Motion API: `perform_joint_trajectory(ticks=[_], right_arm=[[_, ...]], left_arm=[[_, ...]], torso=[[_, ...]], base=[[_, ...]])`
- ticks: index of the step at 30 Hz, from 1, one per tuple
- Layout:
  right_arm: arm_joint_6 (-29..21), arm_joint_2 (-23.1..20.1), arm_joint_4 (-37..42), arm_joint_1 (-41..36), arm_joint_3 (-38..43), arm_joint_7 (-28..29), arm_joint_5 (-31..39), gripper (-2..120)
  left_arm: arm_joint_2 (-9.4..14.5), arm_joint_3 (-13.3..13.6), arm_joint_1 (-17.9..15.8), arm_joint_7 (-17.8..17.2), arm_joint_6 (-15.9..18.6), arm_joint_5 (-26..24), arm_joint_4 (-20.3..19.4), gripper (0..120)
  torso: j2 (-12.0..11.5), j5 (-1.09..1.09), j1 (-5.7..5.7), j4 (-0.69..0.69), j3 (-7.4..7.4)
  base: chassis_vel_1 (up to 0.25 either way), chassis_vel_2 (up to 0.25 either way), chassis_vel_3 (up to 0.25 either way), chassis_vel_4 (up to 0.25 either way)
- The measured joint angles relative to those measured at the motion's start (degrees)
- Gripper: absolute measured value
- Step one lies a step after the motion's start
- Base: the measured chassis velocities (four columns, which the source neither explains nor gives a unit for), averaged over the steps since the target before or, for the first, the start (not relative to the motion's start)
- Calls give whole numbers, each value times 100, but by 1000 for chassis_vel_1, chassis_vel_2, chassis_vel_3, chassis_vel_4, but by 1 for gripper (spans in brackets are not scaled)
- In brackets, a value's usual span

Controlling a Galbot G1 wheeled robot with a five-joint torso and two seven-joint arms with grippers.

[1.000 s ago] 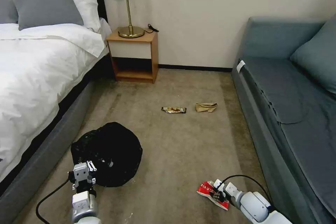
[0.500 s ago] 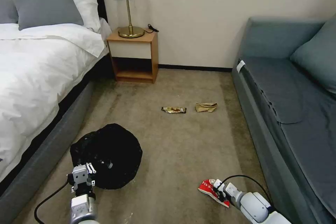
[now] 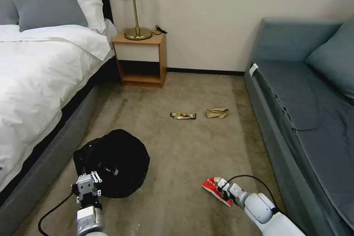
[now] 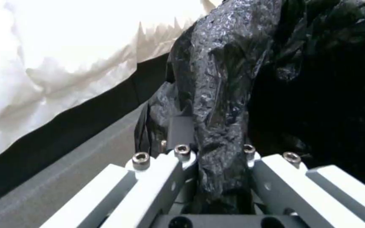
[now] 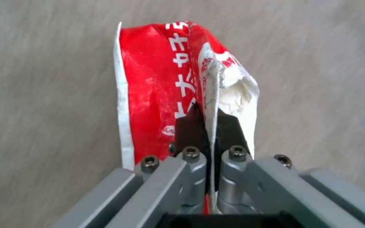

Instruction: Pick up the trash bin, then pick up the garbage on the floor and place it into the trash bin.

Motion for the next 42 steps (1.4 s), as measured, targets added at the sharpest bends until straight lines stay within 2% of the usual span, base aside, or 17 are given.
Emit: perform_joint_trajectory(ticks=[9,15,17,27,37,42], right_arm=[[62,305,-159,542,-238,515,553,0],[65,409,-204,751,-418,760,684,0],[130,506,-230,897,-542,1063,806,0],[516,687,-308,1356,-912,1612,896,0],[819,954,479,1940,-970,1652,1112,0],[884,1030,928,2182,-1248,1624,1170,0]], left_arm=[[7,112,-81,0,19,101,35,3],[-12,194,-111,-4,11,154,109,3],[-19,272,-138,-34,0,208,166,3],[-24,345,-288,-105,90,311,233,3],[94,396,-649,-115,287,341,413,3],[90,482,-906,-114,348,324,643,3]], torso=[[0,1,0,1,0],[0,0,0,0,0],[0,0,0,0,0],[0,0,0,1,0],[0,0,0,1,0],[0,-1,1,0,0]], base=[[0,0,0,0],[0,0,0,0],[0,0,0,0],[0,0,0,0],[0,0,0,0],[0,0,0,0]])
